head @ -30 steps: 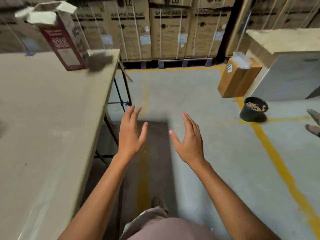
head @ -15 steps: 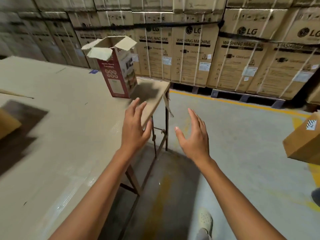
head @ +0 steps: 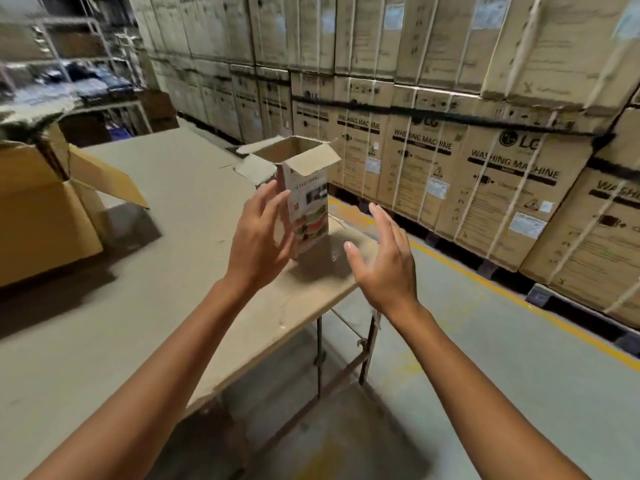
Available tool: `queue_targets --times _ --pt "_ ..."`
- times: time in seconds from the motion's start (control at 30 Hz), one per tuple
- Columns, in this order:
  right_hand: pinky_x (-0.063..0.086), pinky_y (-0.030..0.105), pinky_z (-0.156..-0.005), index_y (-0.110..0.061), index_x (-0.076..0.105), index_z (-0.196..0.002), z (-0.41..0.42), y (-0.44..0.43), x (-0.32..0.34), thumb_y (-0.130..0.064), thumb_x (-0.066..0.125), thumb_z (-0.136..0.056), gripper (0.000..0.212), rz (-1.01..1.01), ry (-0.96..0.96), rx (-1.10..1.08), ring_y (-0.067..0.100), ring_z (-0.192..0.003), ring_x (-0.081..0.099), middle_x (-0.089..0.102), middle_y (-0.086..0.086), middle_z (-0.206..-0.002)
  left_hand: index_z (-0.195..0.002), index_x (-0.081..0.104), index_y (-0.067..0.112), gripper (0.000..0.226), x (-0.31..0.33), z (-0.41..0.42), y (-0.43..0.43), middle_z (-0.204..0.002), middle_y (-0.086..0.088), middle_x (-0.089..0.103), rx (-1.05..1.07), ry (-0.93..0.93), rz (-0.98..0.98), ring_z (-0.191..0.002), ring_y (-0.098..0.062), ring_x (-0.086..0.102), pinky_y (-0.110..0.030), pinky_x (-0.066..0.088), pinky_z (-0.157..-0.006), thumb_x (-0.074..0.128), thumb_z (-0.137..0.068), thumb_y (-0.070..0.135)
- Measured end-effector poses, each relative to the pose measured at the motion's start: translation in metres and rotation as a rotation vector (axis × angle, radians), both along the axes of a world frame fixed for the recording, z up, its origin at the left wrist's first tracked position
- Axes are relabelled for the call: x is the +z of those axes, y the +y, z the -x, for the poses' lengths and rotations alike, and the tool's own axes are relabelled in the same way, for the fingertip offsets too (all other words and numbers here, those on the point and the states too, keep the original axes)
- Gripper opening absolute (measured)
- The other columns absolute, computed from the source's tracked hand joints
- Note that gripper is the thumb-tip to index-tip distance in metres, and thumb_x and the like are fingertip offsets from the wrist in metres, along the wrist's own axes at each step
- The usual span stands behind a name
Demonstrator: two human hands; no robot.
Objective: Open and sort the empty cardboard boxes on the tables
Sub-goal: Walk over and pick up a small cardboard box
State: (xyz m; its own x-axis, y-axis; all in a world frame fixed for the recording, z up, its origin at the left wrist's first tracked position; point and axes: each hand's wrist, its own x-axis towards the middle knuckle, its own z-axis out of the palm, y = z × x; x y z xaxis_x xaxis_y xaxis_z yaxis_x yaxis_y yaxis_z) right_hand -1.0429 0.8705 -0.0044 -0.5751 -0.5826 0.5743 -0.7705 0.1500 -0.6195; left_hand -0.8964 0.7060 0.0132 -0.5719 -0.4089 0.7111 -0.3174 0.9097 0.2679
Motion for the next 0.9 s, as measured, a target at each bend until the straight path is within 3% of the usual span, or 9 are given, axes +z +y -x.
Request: queue_targets --times 0.13,0.3,0.47,0.53,0.67,0.8,0.9 --pt "0.030 0.030 -0.111 -0.013 0.038 -0.152 0.037 -0.049 0.023 -0.040 0.056 -0.088 0.071 -0.008 0.023 0.115 0.022 -0.137 0.040 0.044 0.005 -0.153 -0.137 0.051 0.001 0.051 0.029 0.033 -0.040 -0.145 -0.024 0.046 0.073 -0.029 0.102 -0.131 -0.039 0.044 -0.048 0.047 -0.103 0.065 -0.090 0.014" --pt "0.038 0.042 -0.110 -0.013 0.050 -0.143 0.083 -0.129 0.042 -0.032 0.061 -0.090 0.058 -0.050 0.149 0.188 0.029 -0.133 0.044 0.048 0.010 -0.149 -0.135 0.054 0.005 0.048 0.061 0.081 -0.110 -0.141 -0.020 0.051 0.098 -0.027 0.089 -0.131 -0.036 0.046 -0.048 0.044 -0.105 0.066 -0.090 0.015" --pt "0.033 0.040 -0.113 -0.018 0.049 -0.145 0.125 -0.207 0.063 -0.031 0.060 -0.093 0.055 -0.101 0.238 0.216 0.027 -0.139 0.036 0.042 0.010 -0.154 -0.124 0.064 0.007 0.032 0.097 0.137 -0.192 -0.127 -0.014 0.062 0.120 0.043 -0.189 -0.118 -0.025 0.056 -0.025 0.038 -0.093 0.062 -0.094 0.017" --pt "0.035 0.044 -0.112 -0.025 0.044 -0.148 0.142 -0.238 0.071 -0.036 0.058 -0.095 0.056 -0.157 0.252 0.264 0.028 -0.141 0.031 0.037 0.011 -0.156 -0.122 0.065 0.007 0.030 0.103 0.161 -0.230 -0.125 -0.012 0.064 0.121 -0.063 -0.227 -0.116 -0.025 0.057 -0.027 0.039 -0.092 0.062 -0.094 0.020" --pt "0.026 0.050 -0.115 -0.038 0.044 -0.148 0.172 -0.295 0.067 -0.054 0.044 -0.100 0.050 -0.330 0.178 0.316 0.030 -0.148 0.018 0.025 0.012 -0.162 -0.124 0.064 0.010 0.036 0.100 0.203 -0.295 -0.123 -0.011 0.067 0.100 -0.333 -0.367 -0.112 -0.025 0.063 -0.035 0.050 -0.094 0.064 -0.094 0.030" --pt "0.030 0.053 -0.114 -0.034 0.068 -0.120 0.192 -0.326 0.032 -0.059 0.036 -0.098 0.046 -0.340 0.135 0.363 0.024 -0.148 0.017 0.038 0.011 -0.154 -0.132 0.057 0.008 0.046 0.070 0.224 -0.328 -0.125 -0.011 0.063 0.135 -0.557 -0.483 -0.112 -0.029 0.060 -0.034 0.049 -0.092 0.066 -0.094 0.032" --pt "0.035 0.052 -0.110 -0.025 0.070 -0.098 0.204 -0.341 0.021 -0.062 0.031 -0.095 0.054 -0.260 0.132 0.379 0.020 -0.144 0.023 0.047 0.007 -0.147 -0.126 0.059 0.007 0.037 0.051 0.227 -0.345 -0.125 -0.014 0.064 0.256 -0.593 -0.464 -0.111 -0.030 0.060 -0.037 0.050 -0.092 0.065 -0.093 0.024"
